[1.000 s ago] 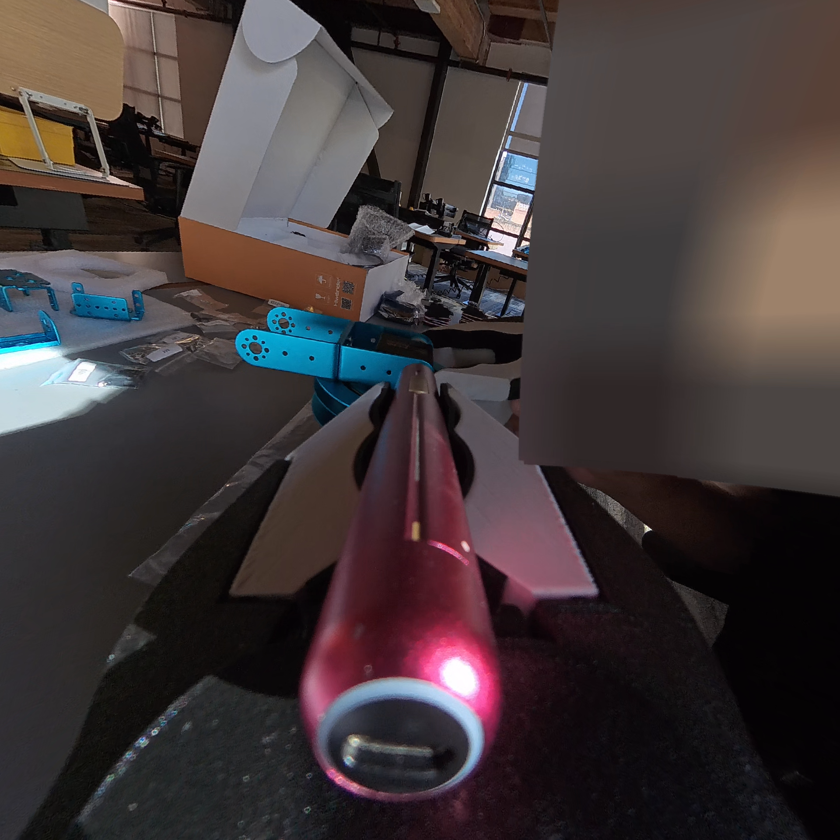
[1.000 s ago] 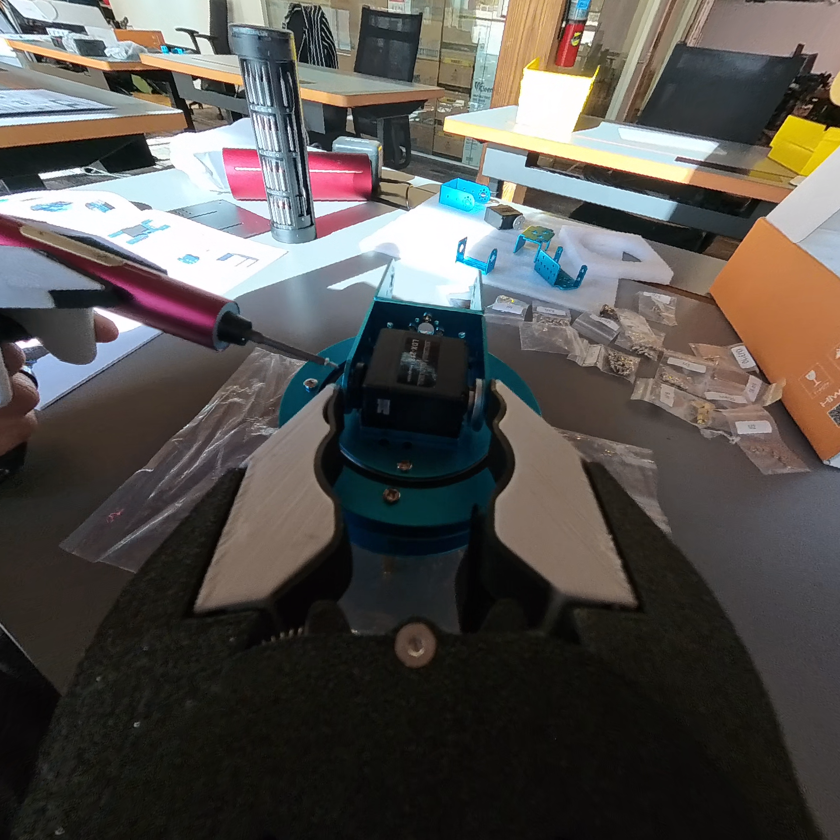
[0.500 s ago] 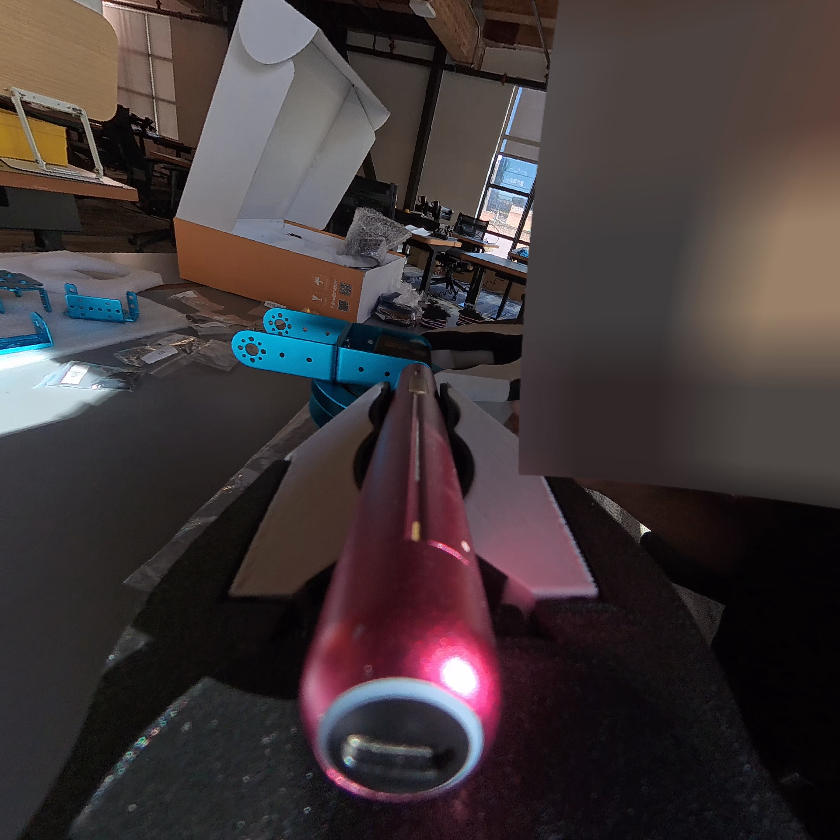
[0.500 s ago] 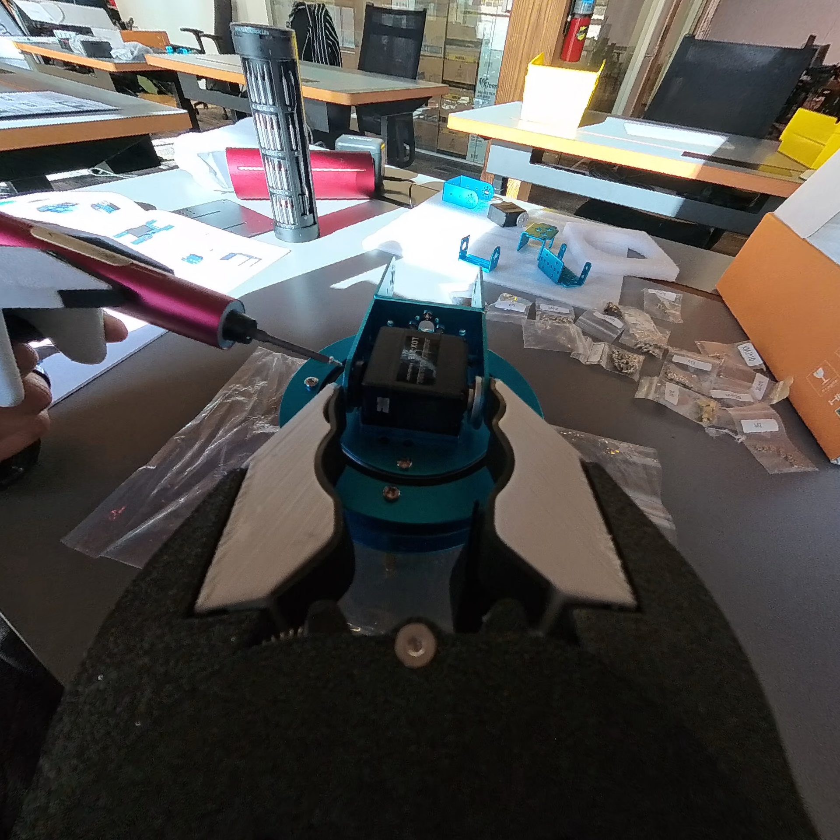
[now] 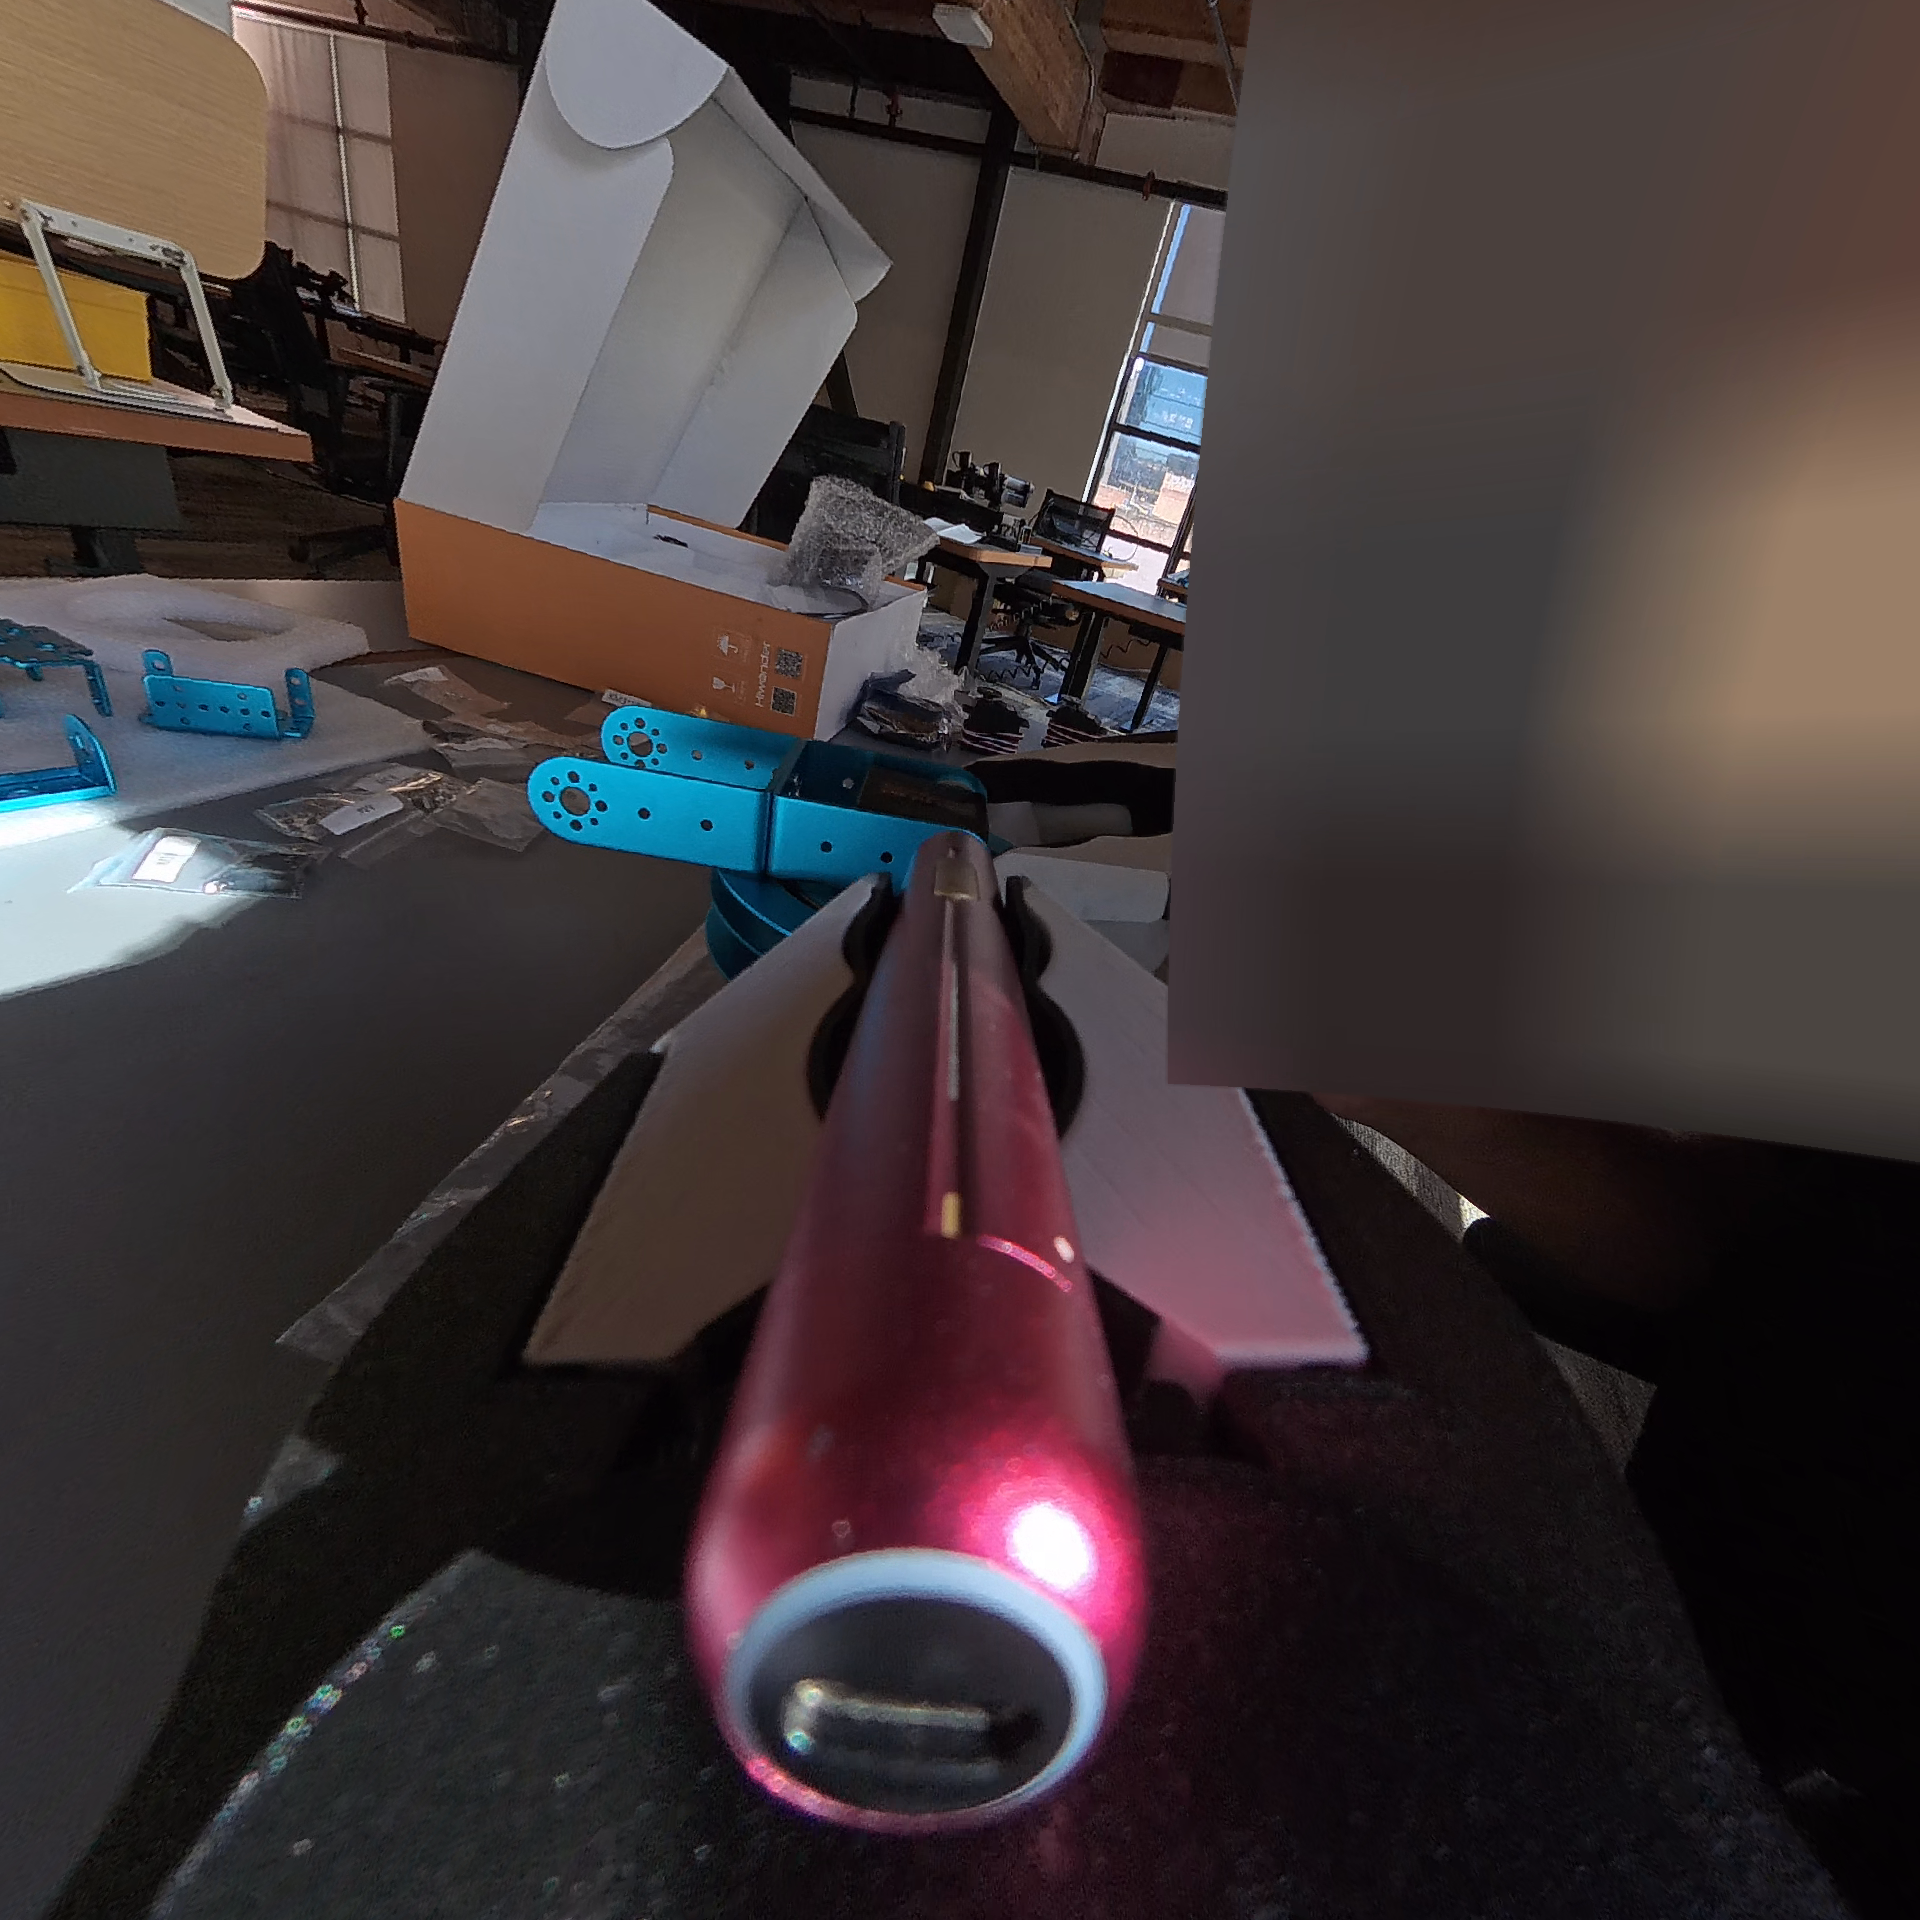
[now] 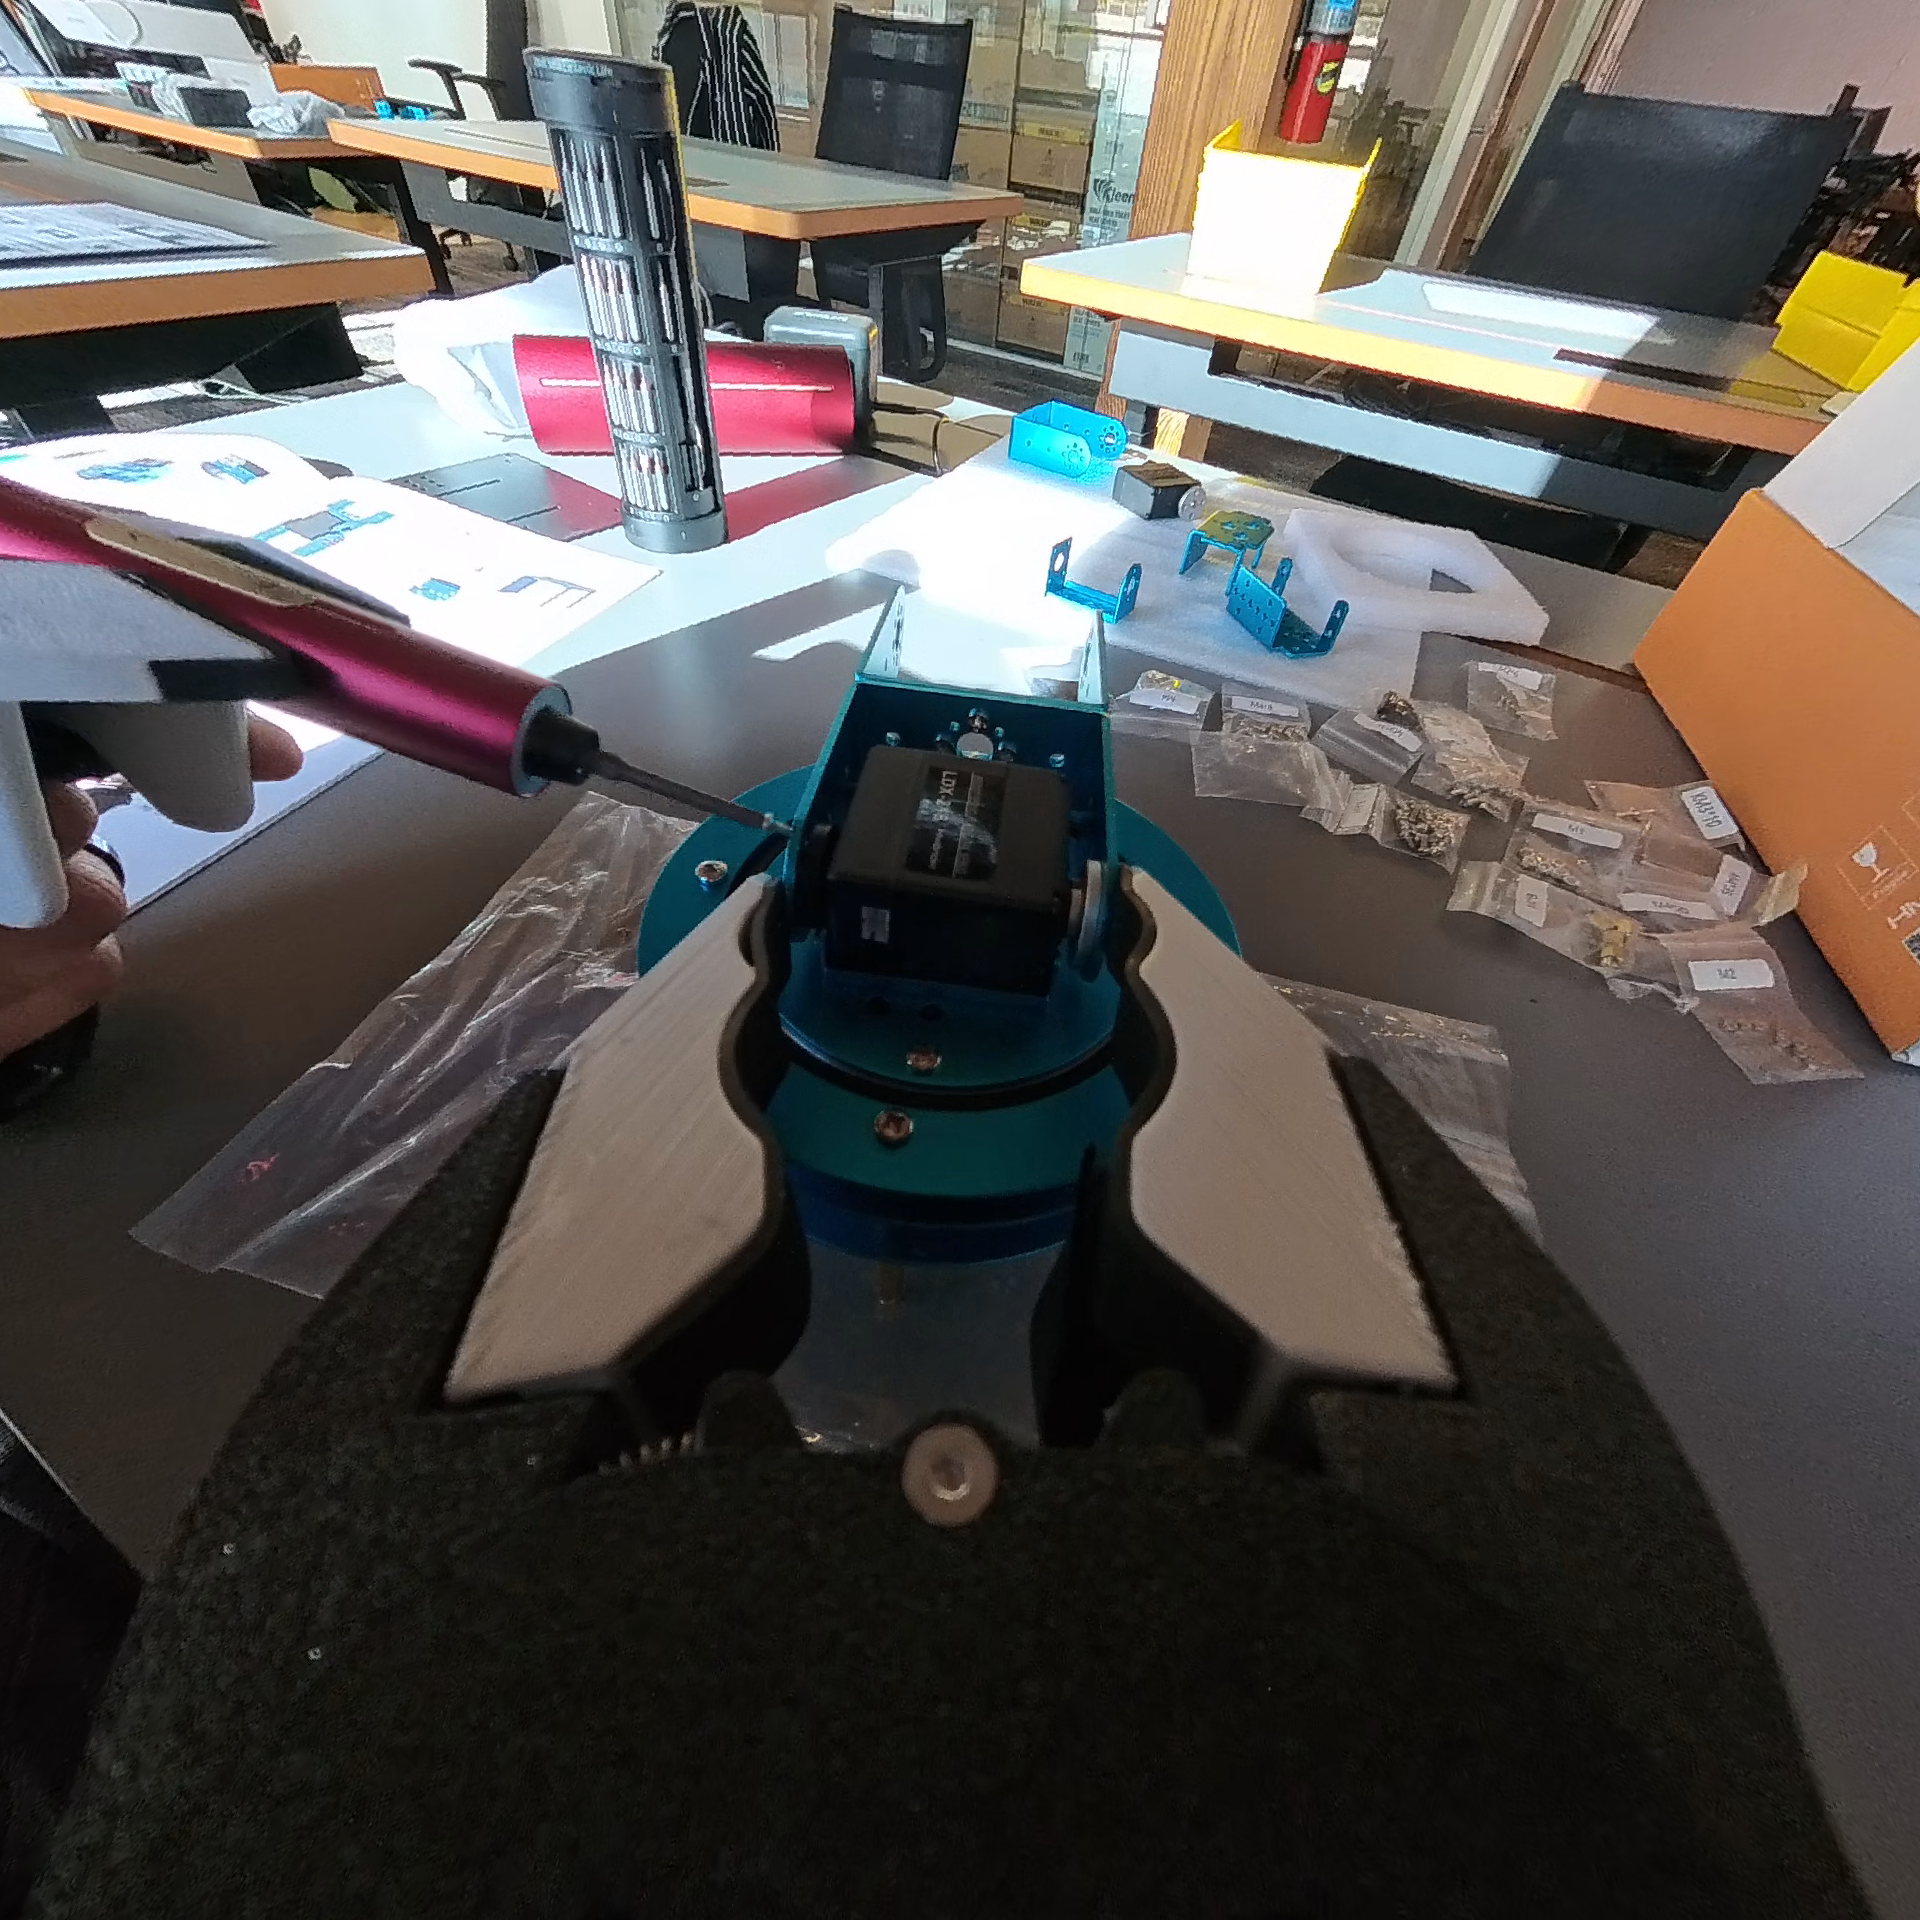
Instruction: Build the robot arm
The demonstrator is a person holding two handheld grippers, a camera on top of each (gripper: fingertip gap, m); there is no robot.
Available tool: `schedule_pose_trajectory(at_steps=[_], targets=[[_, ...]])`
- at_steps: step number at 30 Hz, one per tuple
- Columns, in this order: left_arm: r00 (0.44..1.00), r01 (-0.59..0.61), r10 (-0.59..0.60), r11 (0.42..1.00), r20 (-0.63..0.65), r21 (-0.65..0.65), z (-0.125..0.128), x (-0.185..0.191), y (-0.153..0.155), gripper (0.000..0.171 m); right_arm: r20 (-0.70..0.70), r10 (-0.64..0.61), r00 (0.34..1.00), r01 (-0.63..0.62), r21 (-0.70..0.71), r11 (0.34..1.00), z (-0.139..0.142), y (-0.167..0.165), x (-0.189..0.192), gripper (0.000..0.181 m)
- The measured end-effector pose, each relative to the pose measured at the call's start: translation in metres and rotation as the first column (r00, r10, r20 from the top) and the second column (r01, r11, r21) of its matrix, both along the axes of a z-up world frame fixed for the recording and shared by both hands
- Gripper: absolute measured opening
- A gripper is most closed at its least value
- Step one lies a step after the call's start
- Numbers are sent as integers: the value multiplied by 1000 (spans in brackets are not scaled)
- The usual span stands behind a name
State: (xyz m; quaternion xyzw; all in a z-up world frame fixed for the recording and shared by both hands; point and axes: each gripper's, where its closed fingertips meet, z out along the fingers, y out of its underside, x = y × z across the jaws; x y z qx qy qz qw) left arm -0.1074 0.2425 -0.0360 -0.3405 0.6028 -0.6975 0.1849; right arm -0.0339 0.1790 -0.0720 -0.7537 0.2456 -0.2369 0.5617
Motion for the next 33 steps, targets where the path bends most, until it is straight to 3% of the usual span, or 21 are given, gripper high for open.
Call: schedule_pose_trajectory(at_steps=[22,33], targets=[[1000,5,-5,1000,-2,3,-2,2,-4,21,1,3,1000,-3,-4,1000,0,0,0,60],[998,-48,48,999,32,25,-4,-1,-7,20,0,4,1000,-4,-3,1000,0,0,0,60]])
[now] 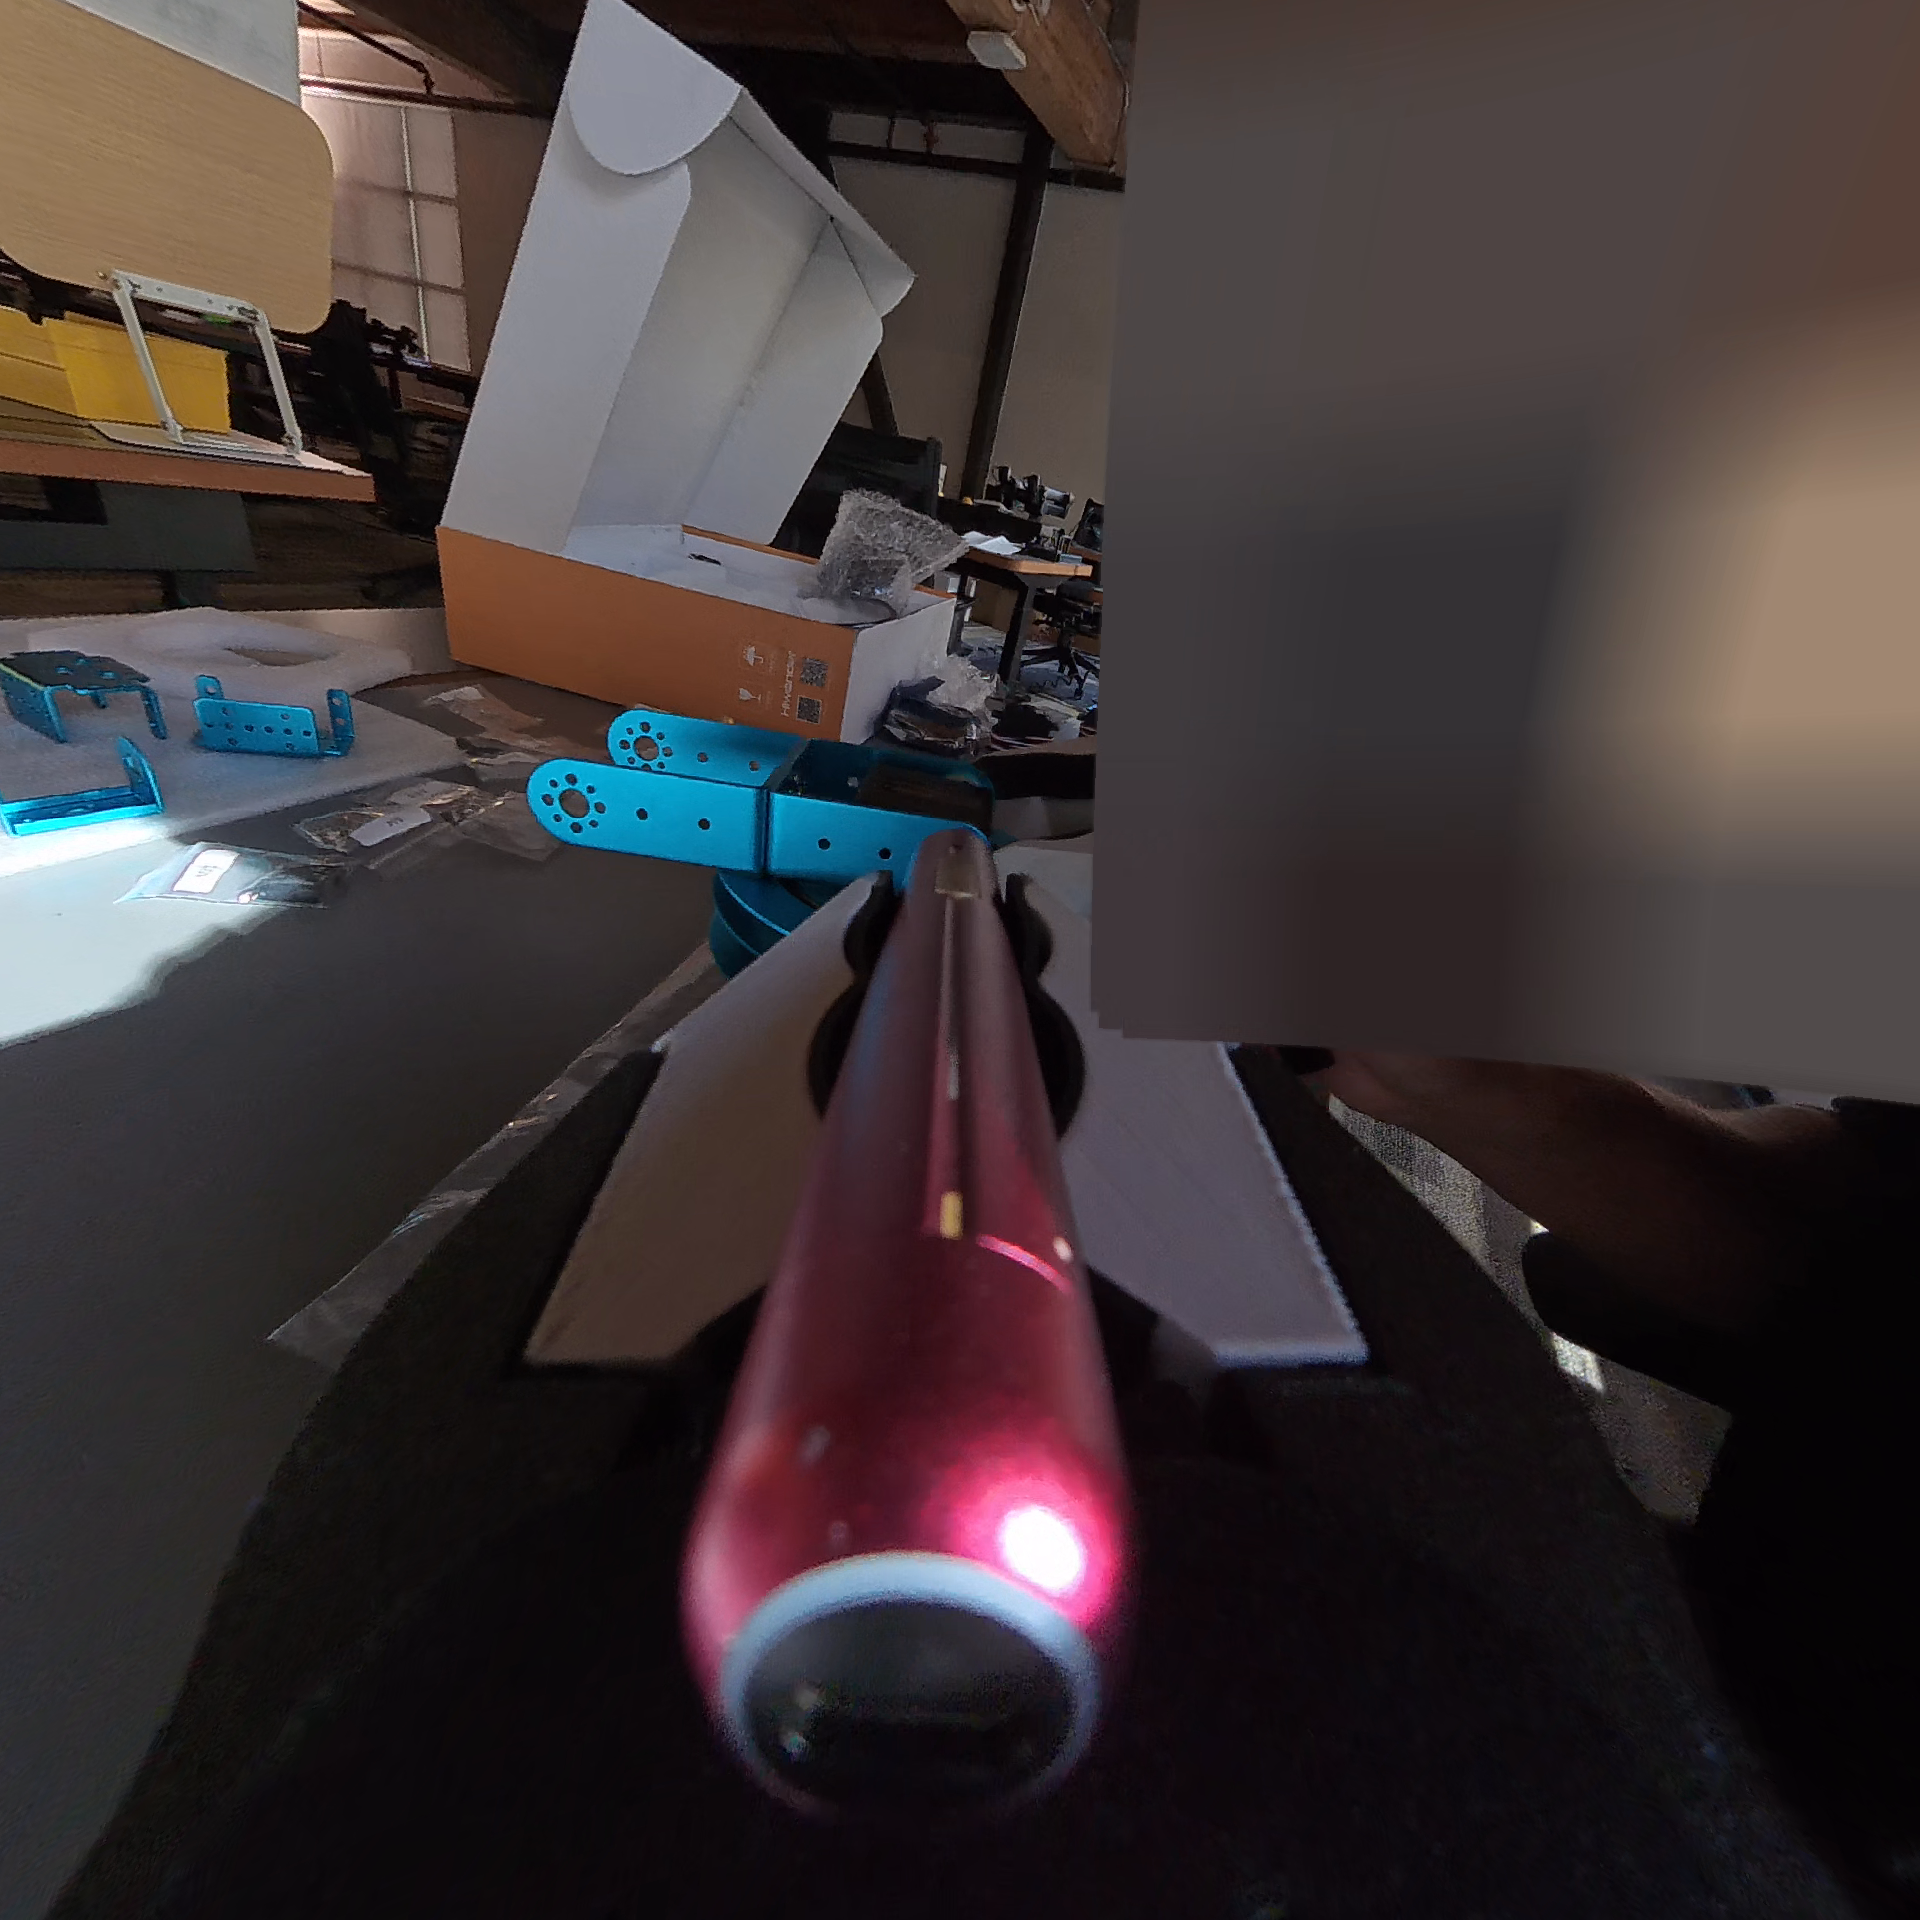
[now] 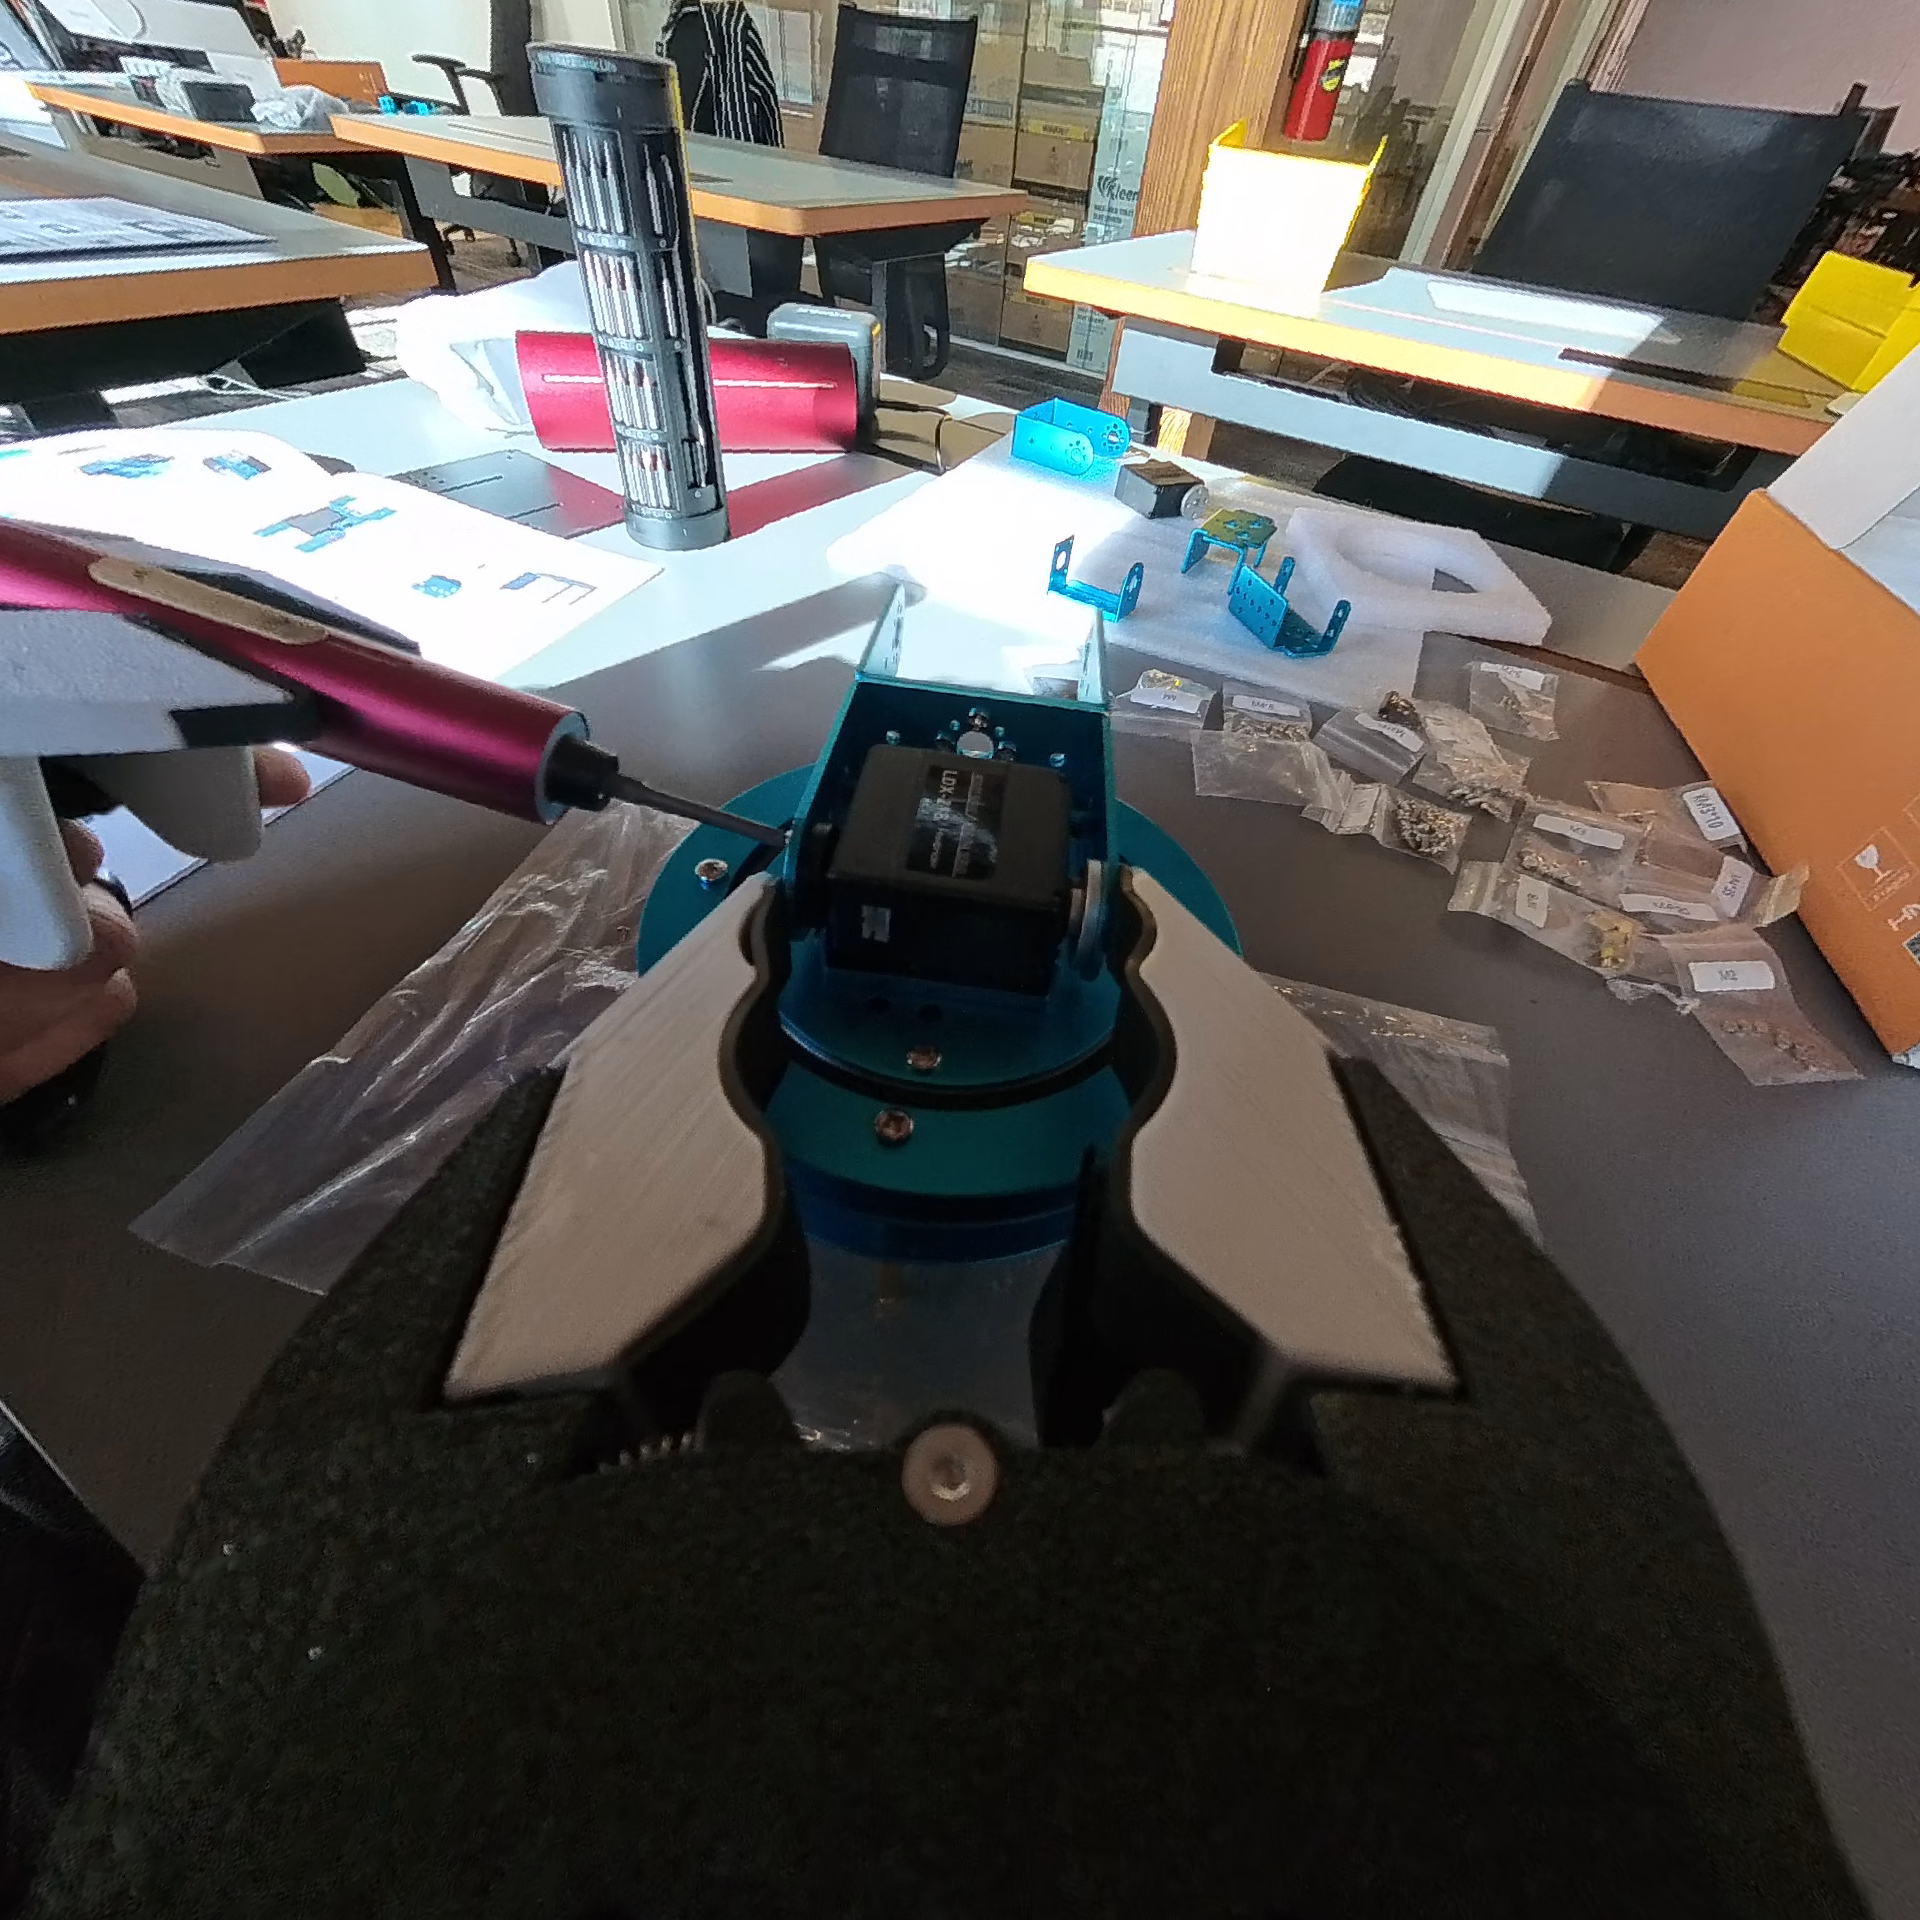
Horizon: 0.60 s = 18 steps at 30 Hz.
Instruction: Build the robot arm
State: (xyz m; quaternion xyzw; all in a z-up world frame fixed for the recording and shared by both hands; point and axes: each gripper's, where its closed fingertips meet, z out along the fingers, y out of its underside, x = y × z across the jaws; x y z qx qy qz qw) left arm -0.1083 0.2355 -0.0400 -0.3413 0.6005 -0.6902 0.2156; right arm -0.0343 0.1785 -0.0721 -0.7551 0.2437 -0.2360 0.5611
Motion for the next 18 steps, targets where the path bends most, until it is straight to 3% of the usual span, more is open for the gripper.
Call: schedule_pose_trajectory(at_steps=[2,9,18], targets=[[1000,-16,16,1000,-7,0,-1,0,-1,20,-1,-3,1000,3,3,1000,0,0,0,60],[987,-74,44,978,-156,-196,-4,1,2,21,-3,-2,1000,2,15,1000,0,0,1,61],[962,-163,43,884,-270,-439,-7,6,7,21,-7,-5,1000,5,39,999,0,0,2,61]])
